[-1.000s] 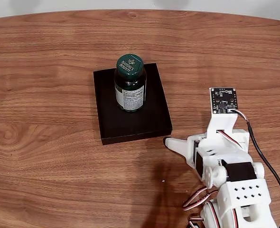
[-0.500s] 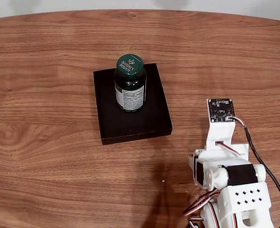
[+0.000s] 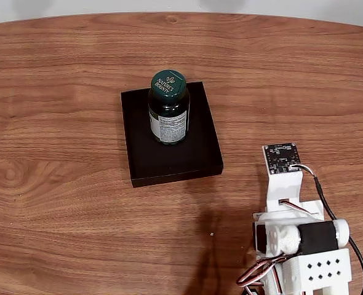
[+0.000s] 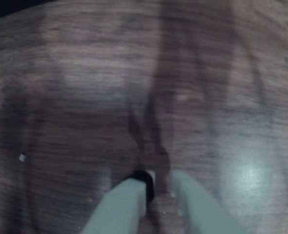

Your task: Pick up the pill bottle and place it in the black box.

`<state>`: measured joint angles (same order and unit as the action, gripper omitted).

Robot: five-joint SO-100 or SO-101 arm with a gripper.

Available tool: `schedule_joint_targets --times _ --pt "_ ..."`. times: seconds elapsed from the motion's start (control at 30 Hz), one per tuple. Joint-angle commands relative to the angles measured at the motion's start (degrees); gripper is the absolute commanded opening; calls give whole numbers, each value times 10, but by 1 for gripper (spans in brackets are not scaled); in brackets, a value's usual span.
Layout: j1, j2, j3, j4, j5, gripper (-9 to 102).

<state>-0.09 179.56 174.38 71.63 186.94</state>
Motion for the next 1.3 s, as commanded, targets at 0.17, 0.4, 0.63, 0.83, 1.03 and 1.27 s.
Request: schedule_joint_targets --times 0.17,0.4,0.63,0.83,1.03,1.27 --pt "-4 8 -8 119 23 1" --pt "-9 39 -8 131 -9 1" --pt "-6 70 -8 139 -70 1" --pt "-10 90 -8 142 -107 1" --pt "-11 102 -8 143 -129 1" --pt "-25 118 -8 147 -157 1"
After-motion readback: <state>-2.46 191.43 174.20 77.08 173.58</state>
